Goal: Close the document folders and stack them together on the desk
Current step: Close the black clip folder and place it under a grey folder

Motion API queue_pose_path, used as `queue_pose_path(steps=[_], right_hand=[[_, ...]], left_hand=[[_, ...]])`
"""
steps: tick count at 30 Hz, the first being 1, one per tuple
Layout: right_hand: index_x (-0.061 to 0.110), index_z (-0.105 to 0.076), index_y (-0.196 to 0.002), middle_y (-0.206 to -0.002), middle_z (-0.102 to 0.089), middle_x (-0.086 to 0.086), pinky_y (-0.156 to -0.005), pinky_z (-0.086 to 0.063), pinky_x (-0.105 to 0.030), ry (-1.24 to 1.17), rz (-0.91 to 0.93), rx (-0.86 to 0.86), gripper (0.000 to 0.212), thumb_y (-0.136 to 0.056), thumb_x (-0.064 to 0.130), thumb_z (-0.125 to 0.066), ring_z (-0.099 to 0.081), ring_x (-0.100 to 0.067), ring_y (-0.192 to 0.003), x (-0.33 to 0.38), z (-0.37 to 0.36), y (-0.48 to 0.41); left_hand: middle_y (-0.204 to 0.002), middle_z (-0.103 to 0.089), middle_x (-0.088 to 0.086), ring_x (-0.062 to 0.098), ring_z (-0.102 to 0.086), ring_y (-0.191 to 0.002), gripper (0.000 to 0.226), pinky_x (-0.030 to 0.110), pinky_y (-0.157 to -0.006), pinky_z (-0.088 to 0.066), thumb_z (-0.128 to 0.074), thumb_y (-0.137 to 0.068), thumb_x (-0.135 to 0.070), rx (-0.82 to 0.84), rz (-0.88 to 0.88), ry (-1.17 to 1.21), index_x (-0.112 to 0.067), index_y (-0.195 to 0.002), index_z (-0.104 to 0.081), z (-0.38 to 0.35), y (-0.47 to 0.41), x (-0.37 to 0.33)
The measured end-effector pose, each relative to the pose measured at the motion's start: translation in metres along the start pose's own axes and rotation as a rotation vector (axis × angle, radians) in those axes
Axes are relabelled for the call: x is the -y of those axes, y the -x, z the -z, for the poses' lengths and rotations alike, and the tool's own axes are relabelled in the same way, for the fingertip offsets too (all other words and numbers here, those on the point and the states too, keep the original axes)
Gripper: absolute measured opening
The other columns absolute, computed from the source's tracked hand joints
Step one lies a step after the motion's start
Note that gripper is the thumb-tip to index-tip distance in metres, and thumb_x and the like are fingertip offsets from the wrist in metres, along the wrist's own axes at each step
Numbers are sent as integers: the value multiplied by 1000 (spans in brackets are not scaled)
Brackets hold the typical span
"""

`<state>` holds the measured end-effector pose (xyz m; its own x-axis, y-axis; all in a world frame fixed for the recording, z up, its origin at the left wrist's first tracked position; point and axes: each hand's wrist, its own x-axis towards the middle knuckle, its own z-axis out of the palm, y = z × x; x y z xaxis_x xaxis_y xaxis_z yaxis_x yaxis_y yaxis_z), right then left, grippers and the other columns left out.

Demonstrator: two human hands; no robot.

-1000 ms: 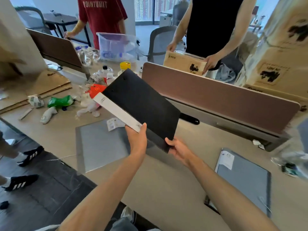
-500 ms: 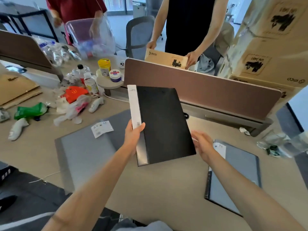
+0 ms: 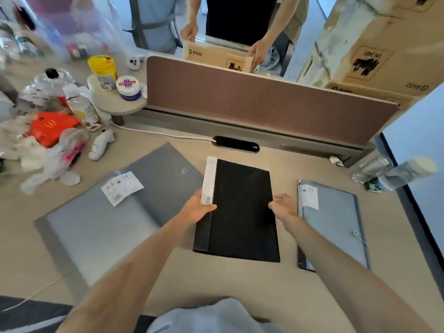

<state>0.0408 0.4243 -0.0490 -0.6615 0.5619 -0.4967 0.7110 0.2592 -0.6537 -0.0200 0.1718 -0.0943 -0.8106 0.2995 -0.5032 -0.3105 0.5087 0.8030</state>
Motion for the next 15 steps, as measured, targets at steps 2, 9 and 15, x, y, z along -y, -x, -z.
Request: queue_pose_path(steps=[2, 9, 15], right_hand=[[8, -56, -120, -125, -59, -10, -94, -42, -32, 167, -3, -37, 33, -87, 6, -54, -54, -28, -114, -11, 2, -3], [12, -62, -118, -125, -63, -9, -98, -43, -32, 236, -72, -155, 30, -89, 13, -53, -56, -30, -117, -54, 31, 0], [9, -63, -115, -119, -66, -11, -89, -46, -30, 79, -80, -255, 28, -89, 11, -52, -60, -30, -110, -107, 84, -15]], left_hand=[[-144, -46, 2, 26, -45, -131, 70, 45, -111, -36, -66, -84, -21, 106, 17, -128, -25, -145, -31, -7, -10, 7], [-148, -39, -4, 18, -41, -133, 41, 35, -110, -38, -48, -95, -19, 120, -271, -613, -23, -136, -46, -60, -17, -26], [-141, -49, 1, 20, -49, -126, 38, 34, -106, -40, -44, -98, -24, 312, -325, -696, -20, -135, -50, -139, -8, -66]])
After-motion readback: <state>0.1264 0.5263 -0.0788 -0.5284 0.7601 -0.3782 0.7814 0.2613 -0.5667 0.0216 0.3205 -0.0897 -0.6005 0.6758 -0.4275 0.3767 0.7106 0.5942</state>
